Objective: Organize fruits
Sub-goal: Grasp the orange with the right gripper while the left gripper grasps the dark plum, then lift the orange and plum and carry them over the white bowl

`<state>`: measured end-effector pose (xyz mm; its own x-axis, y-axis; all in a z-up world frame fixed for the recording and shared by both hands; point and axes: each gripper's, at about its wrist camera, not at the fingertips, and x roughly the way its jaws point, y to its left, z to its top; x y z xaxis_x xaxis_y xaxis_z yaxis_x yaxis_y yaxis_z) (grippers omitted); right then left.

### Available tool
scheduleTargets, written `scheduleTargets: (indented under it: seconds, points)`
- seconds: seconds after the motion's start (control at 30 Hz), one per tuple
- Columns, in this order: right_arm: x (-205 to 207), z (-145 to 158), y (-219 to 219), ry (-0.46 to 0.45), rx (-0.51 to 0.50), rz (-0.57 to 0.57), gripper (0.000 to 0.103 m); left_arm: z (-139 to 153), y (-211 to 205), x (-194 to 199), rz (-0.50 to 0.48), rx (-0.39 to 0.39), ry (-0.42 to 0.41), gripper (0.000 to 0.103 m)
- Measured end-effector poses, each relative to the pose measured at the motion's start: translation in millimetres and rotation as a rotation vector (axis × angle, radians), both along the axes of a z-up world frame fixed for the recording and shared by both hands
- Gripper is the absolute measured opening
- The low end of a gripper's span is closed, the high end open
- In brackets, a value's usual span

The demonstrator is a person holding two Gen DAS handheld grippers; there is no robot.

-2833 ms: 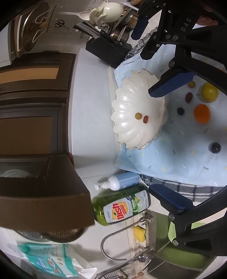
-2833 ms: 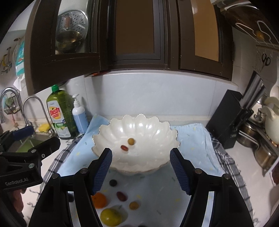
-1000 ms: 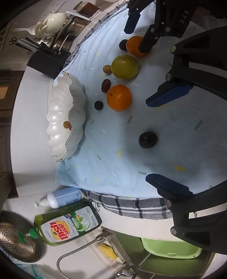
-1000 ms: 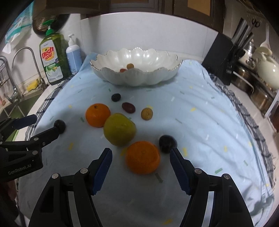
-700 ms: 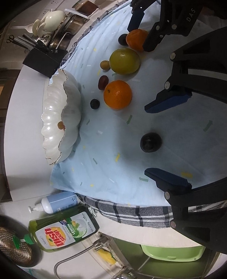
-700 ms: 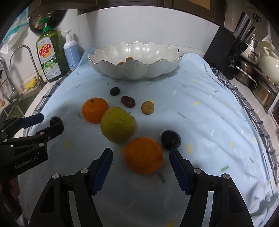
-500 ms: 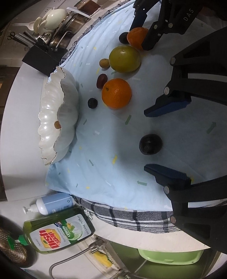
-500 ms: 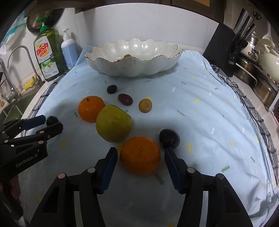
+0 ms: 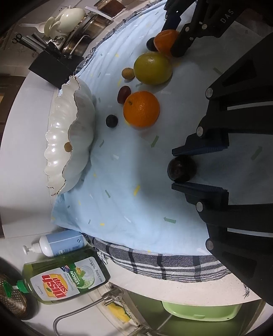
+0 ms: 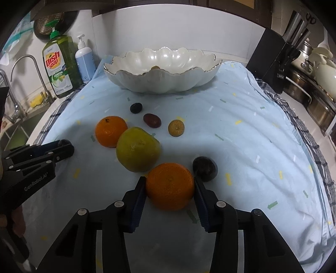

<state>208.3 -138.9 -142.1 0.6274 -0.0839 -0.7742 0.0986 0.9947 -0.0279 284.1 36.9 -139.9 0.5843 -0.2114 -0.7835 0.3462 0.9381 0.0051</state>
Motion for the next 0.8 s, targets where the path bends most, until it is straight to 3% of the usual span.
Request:
scheduleTargets:
  seconds: [0.33,0.8]
  points:
    - [-5.0,15.4,-2.8,-0.047,0.014,0.019,0.045,19.1,-1.4,-13.5,-0.012,-0.014,-0.025,0.025]
    - [-16.1,49.8,-8.9,-0.142,0.029,0.052,0.045,59.3,-12.2,-32.0,-0.012,-0.044,-0.120,0.025]
